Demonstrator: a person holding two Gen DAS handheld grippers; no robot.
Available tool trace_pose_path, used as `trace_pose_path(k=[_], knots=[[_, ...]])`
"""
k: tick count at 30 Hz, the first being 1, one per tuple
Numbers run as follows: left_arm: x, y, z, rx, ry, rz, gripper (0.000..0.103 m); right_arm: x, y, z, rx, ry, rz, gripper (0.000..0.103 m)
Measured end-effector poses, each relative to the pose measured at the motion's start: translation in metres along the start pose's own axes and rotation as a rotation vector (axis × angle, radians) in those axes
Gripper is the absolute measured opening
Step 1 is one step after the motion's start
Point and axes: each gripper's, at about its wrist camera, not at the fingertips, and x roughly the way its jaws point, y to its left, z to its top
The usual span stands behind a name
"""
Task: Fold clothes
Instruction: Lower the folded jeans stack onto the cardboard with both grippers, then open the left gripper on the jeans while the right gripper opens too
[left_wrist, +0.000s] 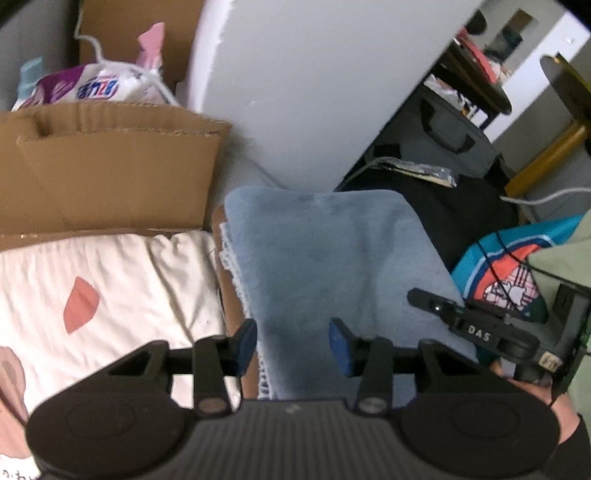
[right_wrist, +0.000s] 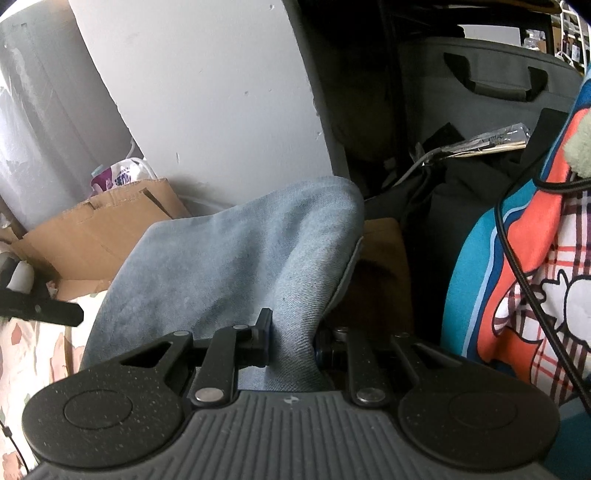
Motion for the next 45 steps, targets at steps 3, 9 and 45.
trace_pose_path(k=[3,9,45], knots=[[0.001,-0.015,0.007,0.062,-0.008,0.006,0.029,0.002,-0.001,0.002,-0.002,0.013,-0.008,0.022],[0.034,-0.029,0.01,0.142,0.054,0.017,0.021,0.007,-0.006,0.001,0.01,0.024,-0.033,0.026],[0.077,0.006,-0.004,0.151,0.08,0.073,0.012,0.03,0.075,-0.01,-0.339,-0.016,0.078,0.037]])
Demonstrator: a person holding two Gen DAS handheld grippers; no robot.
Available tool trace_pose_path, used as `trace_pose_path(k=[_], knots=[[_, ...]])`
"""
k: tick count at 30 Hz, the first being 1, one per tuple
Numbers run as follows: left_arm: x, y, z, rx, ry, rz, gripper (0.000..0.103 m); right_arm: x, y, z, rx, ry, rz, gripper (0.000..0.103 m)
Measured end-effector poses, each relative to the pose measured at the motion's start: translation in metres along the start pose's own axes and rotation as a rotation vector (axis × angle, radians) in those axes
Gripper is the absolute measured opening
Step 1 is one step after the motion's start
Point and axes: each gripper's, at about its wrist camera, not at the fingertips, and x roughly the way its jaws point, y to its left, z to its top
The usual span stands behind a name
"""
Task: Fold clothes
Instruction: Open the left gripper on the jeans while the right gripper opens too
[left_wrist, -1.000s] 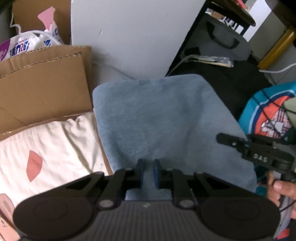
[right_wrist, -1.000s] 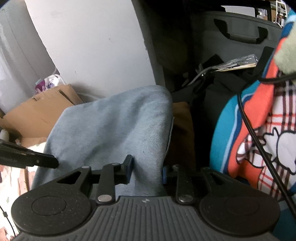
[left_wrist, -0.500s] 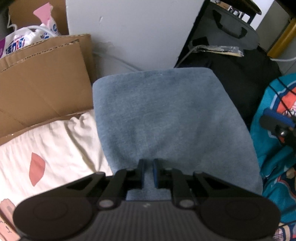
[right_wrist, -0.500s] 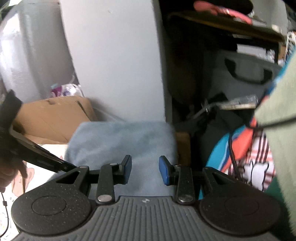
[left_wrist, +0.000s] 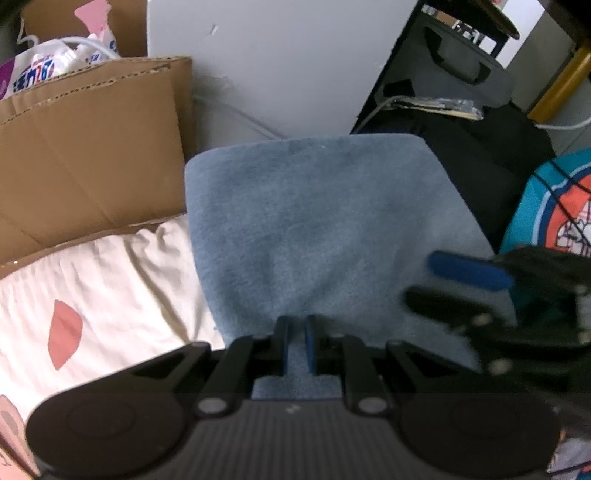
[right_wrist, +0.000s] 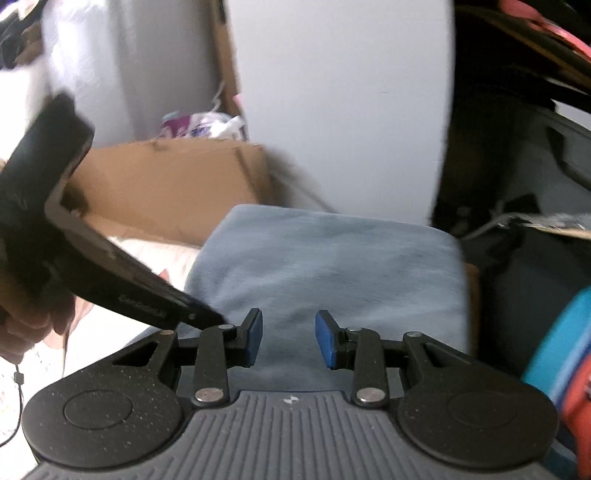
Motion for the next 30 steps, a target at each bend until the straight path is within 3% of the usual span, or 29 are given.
trace_pose_path(k=[3,8,12,16,23,30], knots=[[-0.009,0.003,0.001,0.016,-0.002,-0.029,0.012,0.018,0.002,-0.004,0.002,0.048,-0.01,0.037],[-0.025,0.008,0.01,0.016,-0.023,-0.046,0.012,0.02,0.004,-0.005,-0.015,0.042,-0.003,0.031],[-0.033,0.003,0.018,0.052,-0.062,-0.038,0.012,0.013,-0.006,-0.001,0.0,0.014,0.012,0.018],[-0.028,-0.002,0.029,0.075,-0.065,-0.033,0.012,0.004,-0.029,0.01,0.048,-0.021,-0.005,0.018],[-0.008,-0.003,0.034,0.097,-0.052,-0.004,0.008,0.024,-0.054,0.01,0.049,0.052,-0.085,0.018],[-0.012,-0.004,0.039,0.126,-0.04,0.0,0.003,0.03,-0.087,0.015,0.106,0.03,-0.145,0.018]])
